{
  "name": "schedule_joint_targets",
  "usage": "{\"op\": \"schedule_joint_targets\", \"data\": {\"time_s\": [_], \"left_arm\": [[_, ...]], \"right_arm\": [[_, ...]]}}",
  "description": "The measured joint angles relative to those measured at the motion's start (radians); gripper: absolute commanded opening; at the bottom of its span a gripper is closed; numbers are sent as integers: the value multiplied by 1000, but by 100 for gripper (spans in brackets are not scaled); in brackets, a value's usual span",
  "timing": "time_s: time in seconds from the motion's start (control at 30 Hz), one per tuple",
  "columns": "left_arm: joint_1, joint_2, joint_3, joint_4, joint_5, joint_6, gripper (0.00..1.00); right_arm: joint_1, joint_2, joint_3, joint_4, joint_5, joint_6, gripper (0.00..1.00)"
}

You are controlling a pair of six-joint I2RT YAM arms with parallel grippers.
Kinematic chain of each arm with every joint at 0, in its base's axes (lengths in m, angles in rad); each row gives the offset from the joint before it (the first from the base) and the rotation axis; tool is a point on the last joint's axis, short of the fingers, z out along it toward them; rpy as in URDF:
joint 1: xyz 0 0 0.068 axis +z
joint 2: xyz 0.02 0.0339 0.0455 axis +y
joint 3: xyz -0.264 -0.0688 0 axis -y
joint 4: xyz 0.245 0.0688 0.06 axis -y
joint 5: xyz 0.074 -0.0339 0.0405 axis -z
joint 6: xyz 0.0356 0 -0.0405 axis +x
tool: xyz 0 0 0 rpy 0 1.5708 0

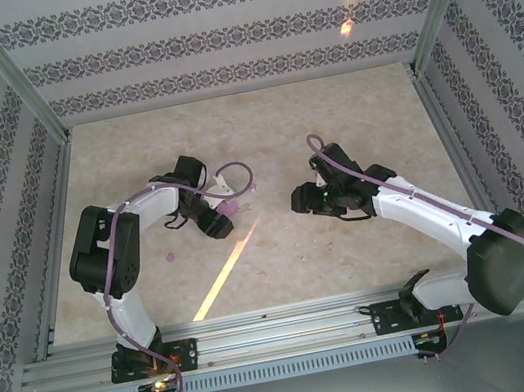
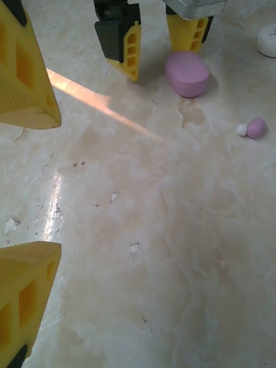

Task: Insert the wireless bluetooth earbuds into the charging case

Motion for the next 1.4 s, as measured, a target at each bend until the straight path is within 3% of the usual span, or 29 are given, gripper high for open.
{"op": "schedule_joint_targets", "data": {"time_s": [0.23,0.4,0.8,1.27,1.4], "left_arm": [[-5,-10,7,2,10,88,75],[-9,11,109,-1,30,120,75],[-55,143,214,-69,25,233,77],[-80,190,287,-143,-16,293,43],[-82,165,251,-130,1,286,38]], "right_arm": [[-13,2,-1,24,-2,0,55],[-39,2,-19,44,-9,0,55],[-124,13,-34,47,-61,-33,55],[-157,18,-38,58,-114,-49,55],[-165,18,-61,95,-149,-27,55]]}}
